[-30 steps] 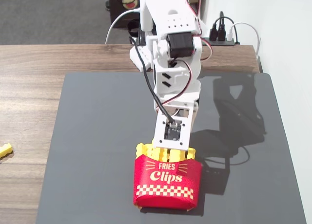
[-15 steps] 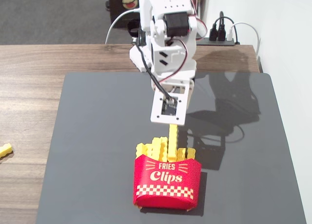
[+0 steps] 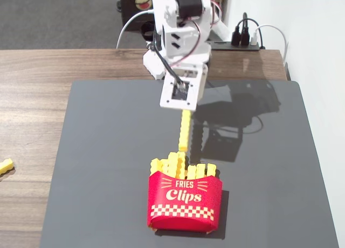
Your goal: Grab a fry
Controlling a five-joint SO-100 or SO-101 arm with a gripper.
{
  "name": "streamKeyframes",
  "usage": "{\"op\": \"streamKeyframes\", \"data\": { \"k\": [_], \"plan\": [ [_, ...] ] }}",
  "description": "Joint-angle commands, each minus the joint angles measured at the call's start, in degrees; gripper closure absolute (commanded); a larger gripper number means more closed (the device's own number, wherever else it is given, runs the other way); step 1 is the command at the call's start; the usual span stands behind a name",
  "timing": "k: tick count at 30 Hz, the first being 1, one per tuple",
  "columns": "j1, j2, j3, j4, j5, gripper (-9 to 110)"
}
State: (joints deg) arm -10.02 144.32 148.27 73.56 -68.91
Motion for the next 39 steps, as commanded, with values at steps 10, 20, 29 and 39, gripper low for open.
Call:
{"op": "streamKeyframes", "data": {
  "k": [10, 20, 29, 39],
  "plan": [
    [3.43, 5.19, -2.72, 6.94, -2.02, 100],
    [7.21, -2.72, -15.82, 10.72, -6.06, 100],
    [5.19, -13.36, -30.23, 12.39, -8.79, 100],
    [2.64, -21.18, -43.15, 15.56, -9.67, 100]
  ]
}}
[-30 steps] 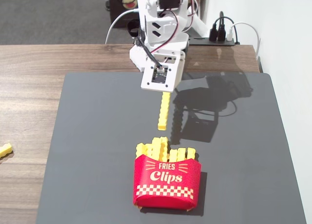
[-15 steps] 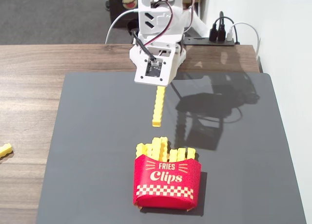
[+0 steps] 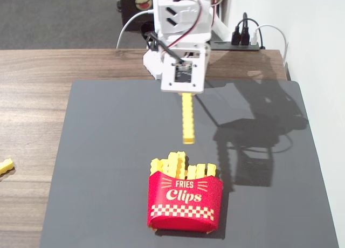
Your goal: Grab a fry
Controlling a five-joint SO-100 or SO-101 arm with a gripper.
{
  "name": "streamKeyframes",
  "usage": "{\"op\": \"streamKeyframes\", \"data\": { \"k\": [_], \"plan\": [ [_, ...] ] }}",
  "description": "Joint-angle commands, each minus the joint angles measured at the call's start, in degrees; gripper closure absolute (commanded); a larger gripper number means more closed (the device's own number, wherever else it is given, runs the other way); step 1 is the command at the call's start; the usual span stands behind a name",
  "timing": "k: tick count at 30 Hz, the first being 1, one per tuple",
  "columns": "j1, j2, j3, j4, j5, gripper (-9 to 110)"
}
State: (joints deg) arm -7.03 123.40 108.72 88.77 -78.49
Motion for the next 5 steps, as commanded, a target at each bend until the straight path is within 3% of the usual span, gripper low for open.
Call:
{"op": "streamKeyframes", "data": {
  "k": [1, 5],
  "plan": [
    [-0.62, -0.44, -3.6, 0.35, 0.0, 100],
    [-0.44, -1.41, -3.6, -0.09, 0.18, 100]
  ]
}}
